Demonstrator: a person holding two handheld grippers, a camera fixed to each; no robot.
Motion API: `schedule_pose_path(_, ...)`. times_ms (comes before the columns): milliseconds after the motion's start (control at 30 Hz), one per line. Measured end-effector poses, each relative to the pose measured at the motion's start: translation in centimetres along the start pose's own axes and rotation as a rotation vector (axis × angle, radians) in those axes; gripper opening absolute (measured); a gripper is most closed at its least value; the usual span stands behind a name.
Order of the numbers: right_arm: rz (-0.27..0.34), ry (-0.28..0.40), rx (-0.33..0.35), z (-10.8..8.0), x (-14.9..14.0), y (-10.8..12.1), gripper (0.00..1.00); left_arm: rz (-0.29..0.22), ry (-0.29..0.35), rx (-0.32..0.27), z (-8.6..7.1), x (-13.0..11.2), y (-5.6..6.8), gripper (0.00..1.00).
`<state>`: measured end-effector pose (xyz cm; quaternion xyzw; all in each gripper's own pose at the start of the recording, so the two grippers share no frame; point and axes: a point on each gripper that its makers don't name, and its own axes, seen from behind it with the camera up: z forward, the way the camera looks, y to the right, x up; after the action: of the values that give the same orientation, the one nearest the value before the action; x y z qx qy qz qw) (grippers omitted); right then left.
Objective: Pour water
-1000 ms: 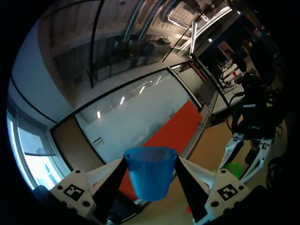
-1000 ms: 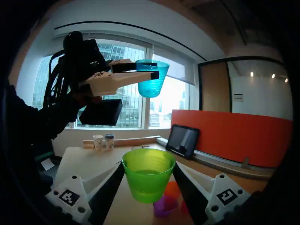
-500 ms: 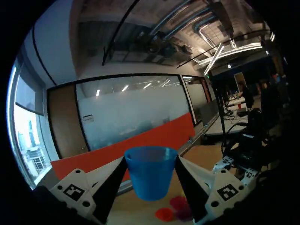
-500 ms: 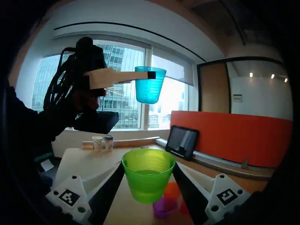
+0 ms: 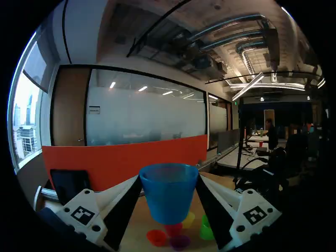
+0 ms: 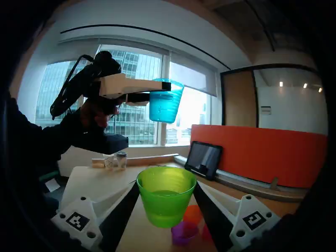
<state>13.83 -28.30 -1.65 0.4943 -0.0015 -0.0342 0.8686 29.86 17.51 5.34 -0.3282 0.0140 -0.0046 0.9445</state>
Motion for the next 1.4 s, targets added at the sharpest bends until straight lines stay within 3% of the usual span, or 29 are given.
schedule_pose_path(300, 0.003, -0.002, -0.003, 0.0, 0.0, 0.0, 0.91, 0.015, -0.035, -0.009, -0.1, -1.0, 0.0, 0.87)
schedule_pose_path(700, 0.007, -0.017, -0.012, -0.3, -0.2, 0.5, 0.91, 0.071, -0.065, 0.009, -0.4, -2.6, -0.7, 0.87)
schedule_pose_path(1200, 0.006, -0.093, -0.093, -3.0, -1.4, 4.8, 0.91, 0.065, -0.142, 0.028, -1.1, -8.4, -2.5, 0.87)
schedule_pose_path(1400, -0.003, -0.126, -0.126, -4.5, -2.1, 6.3, 0.91, 0.074, -0.189, 0.017, -1.7, -11.6, -2.5, 0.87)
